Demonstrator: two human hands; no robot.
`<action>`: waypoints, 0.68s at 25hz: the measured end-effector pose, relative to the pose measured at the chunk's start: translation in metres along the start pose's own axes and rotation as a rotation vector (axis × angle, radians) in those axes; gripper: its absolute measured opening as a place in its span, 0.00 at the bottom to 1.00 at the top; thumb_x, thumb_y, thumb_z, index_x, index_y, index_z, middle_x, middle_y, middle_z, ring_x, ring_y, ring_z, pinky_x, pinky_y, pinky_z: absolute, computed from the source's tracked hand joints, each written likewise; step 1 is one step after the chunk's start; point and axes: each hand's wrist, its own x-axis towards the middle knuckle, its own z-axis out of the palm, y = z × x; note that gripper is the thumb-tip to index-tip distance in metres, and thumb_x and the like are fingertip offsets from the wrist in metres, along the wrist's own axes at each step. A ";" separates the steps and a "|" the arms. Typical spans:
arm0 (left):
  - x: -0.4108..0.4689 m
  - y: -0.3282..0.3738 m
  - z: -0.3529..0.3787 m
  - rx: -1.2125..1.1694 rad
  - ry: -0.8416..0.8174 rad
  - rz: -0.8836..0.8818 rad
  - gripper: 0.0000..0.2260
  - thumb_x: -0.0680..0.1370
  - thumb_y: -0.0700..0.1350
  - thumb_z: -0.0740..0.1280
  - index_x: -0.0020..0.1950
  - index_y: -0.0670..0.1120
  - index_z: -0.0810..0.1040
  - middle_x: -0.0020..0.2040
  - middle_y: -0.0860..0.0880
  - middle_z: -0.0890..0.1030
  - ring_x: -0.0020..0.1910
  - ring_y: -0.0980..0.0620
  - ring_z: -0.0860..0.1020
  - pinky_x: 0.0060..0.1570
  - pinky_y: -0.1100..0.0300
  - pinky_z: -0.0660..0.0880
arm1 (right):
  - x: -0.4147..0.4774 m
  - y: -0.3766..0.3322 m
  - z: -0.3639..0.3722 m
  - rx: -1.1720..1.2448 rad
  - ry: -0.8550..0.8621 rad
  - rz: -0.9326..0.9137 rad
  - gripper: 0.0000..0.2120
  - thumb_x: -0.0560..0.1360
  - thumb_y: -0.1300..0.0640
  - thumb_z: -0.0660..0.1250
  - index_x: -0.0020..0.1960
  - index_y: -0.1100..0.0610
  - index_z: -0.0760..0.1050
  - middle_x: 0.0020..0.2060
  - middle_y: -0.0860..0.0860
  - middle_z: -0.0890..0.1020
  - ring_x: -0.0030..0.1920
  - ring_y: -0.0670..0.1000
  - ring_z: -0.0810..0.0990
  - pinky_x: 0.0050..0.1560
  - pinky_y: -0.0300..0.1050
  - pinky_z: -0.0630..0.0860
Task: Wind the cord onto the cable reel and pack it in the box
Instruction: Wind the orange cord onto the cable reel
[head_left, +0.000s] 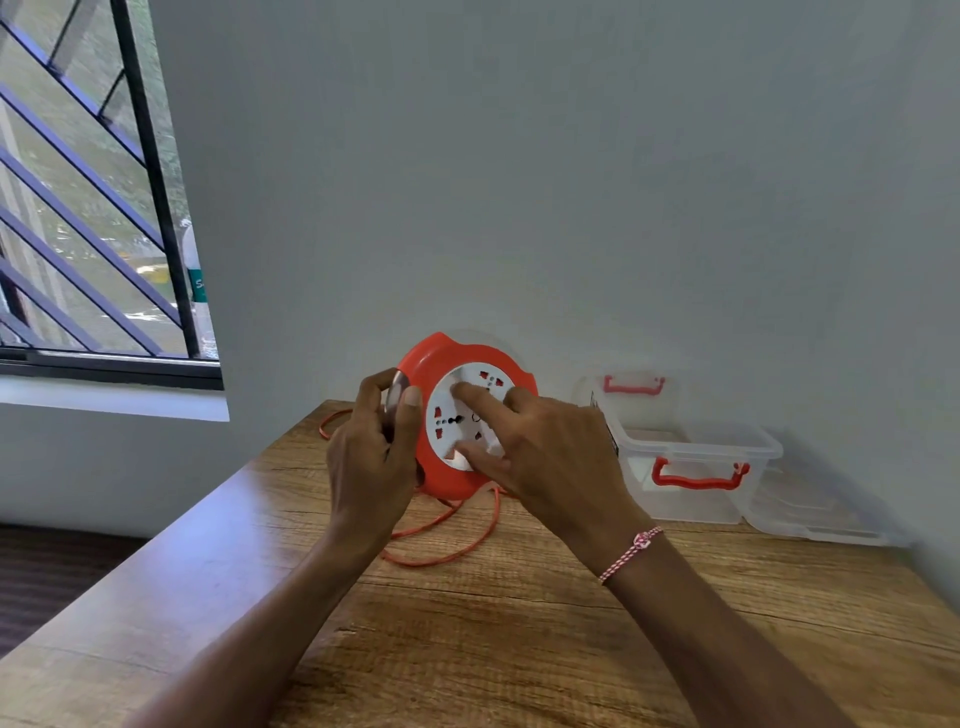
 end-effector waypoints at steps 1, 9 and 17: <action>-0.001 0.001 0.000 0.009 0.007 0.016 0.11 0.84 0.62 0.56 0.63 0.62 0.69 0.41 0.64 0.80 0.40 0.66 0.84 0.33 0.58 0.84 | 0.002 -0.005 -0.001 0.056 0.028 0.083 0.30 0.75 0.34 0.70 0.70 0.51 0.75 0.47 0.54 0.88 0.38 0.55 0.88 0.36 0.47 0.84; -0.004 0.002 0.004 0.037 0.002 0.013 0.21 0.83 0.63 0.55 0.67 0.51 0.73 0.41 0.63 0.80 0.41 0.65 0.84 0.35 0.54 0.85 | 0.004 -0.014 -0.002 0.345 0.012 0.512 0.30 0.73 0.27 0.60 0.62 0.50 0.74 0.48 0.49 0.87 0.38 0.49 0.87 0.33 0.29 0.74; 0.002 -0.002 0.000 -0.022 0.027 -0.041 0.09 0.86 0.57 0.59 0.64 0.57 0.70 0.41 0.63 0.80 0.38 0.67 0.84 0.31 0.65 0.82 | 0.001 0.007 0.000 -0.082 -0.141 -0.104 0.36 0.74 0.45 0.76 0.79 0.46 0.67 0.67 0.60 0.81 0.51 0.62 0.88 0.41 0.56 0.85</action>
